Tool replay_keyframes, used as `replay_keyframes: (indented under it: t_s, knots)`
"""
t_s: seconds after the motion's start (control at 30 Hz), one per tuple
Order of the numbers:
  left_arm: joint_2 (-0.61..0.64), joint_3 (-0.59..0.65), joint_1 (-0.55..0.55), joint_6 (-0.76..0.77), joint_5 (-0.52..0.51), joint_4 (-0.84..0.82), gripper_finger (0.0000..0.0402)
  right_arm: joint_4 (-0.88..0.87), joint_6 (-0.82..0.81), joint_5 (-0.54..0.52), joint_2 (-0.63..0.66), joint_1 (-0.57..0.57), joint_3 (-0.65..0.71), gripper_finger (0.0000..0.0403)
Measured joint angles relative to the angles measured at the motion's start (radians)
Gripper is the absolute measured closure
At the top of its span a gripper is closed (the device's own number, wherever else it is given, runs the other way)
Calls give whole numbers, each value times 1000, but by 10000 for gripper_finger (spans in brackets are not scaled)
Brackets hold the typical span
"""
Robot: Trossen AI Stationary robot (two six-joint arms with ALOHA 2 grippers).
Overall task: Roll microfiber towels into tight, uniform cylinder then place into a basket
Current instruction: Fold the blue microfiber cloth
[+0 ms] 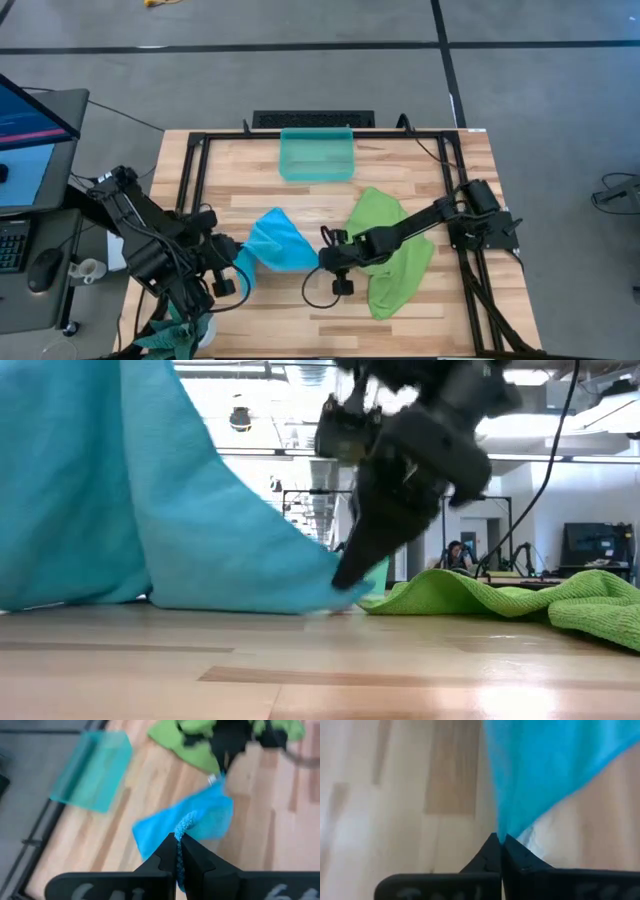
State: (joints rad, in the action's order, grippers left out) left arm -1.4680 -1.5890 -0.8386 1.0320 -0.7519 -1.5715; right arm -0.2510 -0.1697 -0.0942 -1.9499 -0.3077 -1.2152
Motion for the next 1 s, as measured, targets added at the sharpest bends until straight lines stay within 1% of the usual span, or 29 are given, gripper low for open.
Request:
replay_keyframes:
  t_s: [0.03, 0.13, 0.23, 0.3, 0.5, 0.7, 0.87, 0.93, 1.0]
  knots:
    - [2, 0, 0, 0, 30, 0, 401, -6, 16, -16, 9, 0, -21, 388]
    - [5, 0, 1, -7, 109, 0, 401, -129, 57, -67, 68, 0, -58, 387]
    - [6, 0, 0, -39, 155, 0, 401, -204, 98, -111, 129, 6, -89, 396]
    - [9, 0, 0, -57, 166, 0, 401, -232, 121, -130, 174, 16, -109, 397]
    - [42, -1, 14, -130, 134, 1, 401, -276, 177, -168, 319, 50, -124, 390]
    - [117, -1, 66, -186, 49, 0, 401, -281, 208, -175, 422, 119, -124, 398]
    - [183, -1, 169, -313, 7, 0, 401, -248, 233, -174, 459, 195, -124, 392]
    - [206, -1, 226, -364, 25, 0, 401, -241, 234, -177, 462, 229, -124, 393]
    - [227, -1, 280, -396, 59, 0, 401, -249, 231, -201, 467, 256, -123, 396]
